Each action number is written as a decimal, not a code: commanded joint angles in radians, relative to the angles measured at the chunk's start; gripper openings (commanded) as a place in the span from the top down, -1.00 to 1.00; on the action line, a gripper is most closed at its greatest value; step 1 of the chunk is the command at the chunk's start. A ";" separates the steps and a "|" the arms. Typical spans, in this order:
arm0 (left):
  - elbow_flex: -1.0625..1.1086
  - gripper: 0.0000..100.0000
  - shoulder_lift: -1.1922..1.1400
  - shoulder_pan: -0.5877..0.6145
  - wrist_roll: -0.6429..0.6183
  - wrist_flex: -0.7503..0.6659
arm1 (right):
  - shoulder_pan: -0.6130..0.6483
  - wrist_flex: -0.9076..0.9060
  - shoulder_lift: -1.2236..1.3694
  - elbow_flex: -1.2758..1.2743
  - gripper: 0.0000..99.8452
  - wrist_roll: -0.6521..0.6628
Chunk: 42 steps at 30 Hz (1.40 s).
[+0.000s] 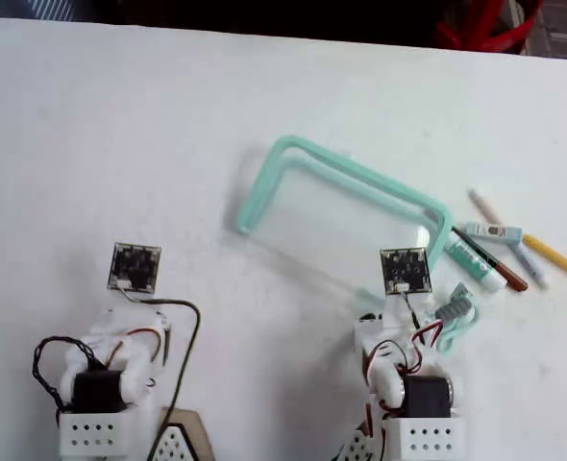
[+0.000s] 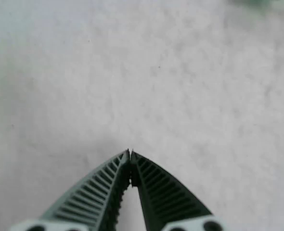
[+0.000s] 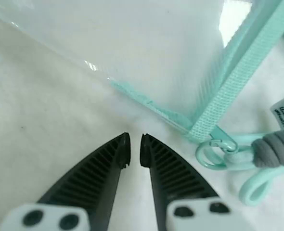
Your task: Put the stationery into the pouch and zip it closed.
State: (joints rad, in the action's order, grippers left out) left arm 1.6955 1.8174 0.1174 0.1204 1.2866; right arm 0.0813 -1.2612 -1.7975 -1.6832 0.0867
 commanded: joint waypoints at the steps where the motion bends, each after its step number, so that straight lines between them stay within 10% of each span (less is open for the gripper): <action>1: -0.003 0.95 0.007 0.005 -0.006 0.002 | -0.001 -0.007 -0.005 -0.006 0.90 0.008; 33: -0.003 0.95 0.007 0.001 -0.006 -0.011 | 0.004 -0.008 -0.005 -0.006 0.90 0.011; 42: -0.003 0.95 0.007 0.004 -0.005 -0.393 | 0.002 0.147 -0.005 -0.006 0.89 0.011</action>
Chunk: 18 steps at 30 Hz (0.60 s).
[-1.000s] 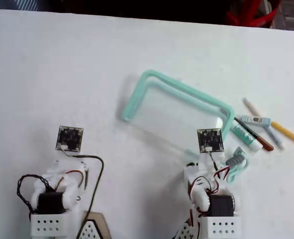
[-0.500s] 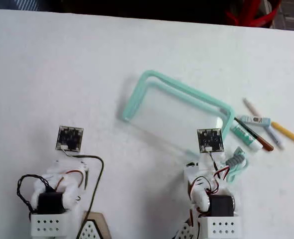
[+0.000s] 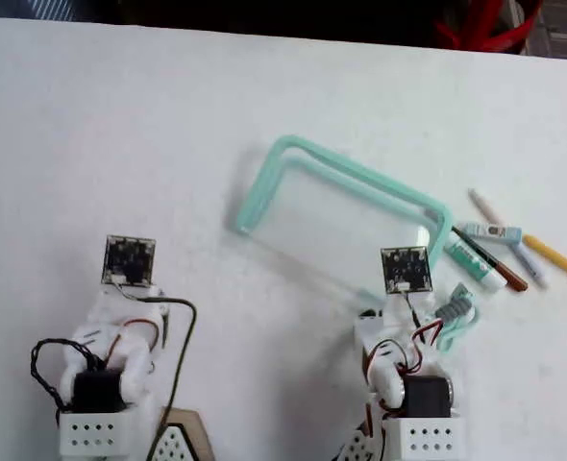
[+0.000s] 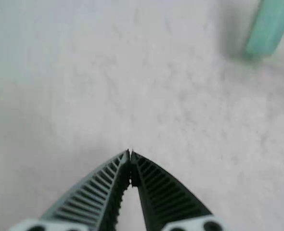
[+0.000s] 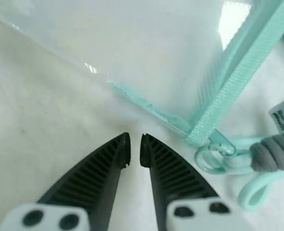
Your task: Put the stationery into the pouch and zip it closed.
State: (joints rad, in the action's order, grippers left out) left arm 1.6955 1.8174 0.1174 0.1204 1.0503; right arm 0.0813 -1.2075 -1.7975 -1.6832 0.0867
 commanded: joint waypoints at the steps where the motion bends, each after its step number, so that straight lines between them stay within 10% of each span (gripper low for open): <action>1: -0.003 0.95 0.007 0.001 -0.005 -0.210 | 0.001 0.139 -0.005 -0.006 0.89 0.011; 18: -0.063 0.70 0.007 0.091 0.110 -0.370 | 0.004 0.495 -0.005 -0.006 0.89 0.009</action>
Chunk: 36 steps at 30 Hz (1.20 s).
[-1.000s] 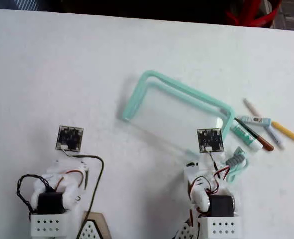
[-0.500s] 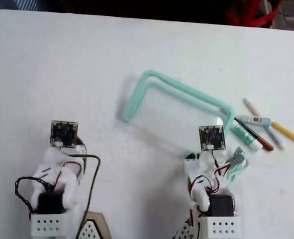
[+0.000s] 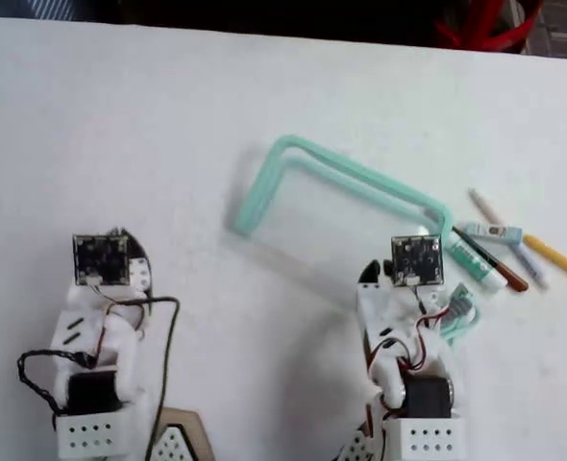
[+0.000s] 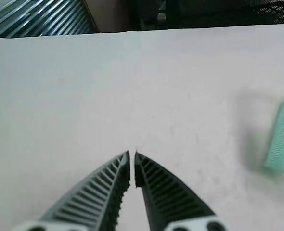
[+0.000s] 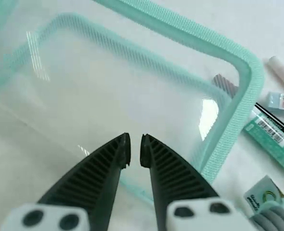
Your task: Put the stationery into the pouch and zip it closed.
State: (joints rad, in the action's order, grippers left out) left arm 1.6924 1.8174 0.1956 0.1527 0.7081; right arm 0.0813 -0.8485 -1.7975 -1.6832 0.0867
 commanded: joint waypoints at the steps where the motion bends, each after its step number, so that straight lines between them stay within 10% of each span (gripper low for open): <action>1: -0.072 0.61 0.007 -0.001 0.100 -0.029 | 0.004 0.225 -0.005 -0.006 0.89 0.009; 7: -0.152 0.41 0.007 -0.154 0.112 -0.029 | 0.004 0.670 -0.005 -0.006 0.89 0.011; 22: -0.215 0.57 -0.041 -0.478 0.107 -0.153 | -0.027 0.409 -0.005 -0.006 0.89 0.012; 36: -0.681 0.58 -1.148 -0.479 0.095 -0.146 | -0.137 0.377 -0.005 -0.006 0.90 0.014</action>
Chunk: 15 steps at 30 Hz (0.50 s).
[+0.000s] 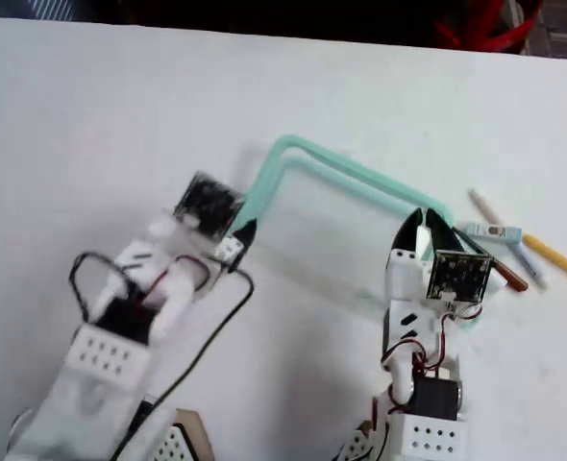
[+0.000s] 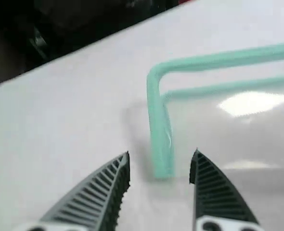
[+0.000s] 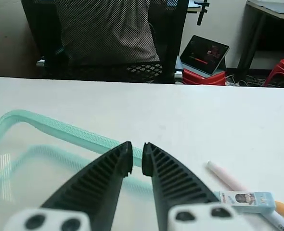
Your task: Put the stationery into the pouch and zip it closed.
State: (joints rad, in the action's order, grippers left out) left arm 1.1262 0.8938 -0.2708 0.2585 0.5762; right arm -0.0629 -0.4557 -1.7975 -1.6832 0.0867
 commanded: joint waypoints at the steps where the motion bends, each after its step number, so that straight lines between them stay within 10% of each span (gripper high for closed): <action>1: -0.138 0.58 -0.294 -0.013 -0.026 -0.006 | 0.012 -0.018 -0.005 -0.006 0.90 0.015; 15: -0.336 0.58 -0.608 -0.008 -0.063 0.132 | 0.097 -0.097 -0.005 0.011 0.90 0.210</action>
State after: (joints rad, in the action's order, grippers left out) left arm 0.8408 0.2877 -0.2708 0.2018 0.7020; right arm 0.0245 -0.5324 -1.7975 -1.6832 0.2785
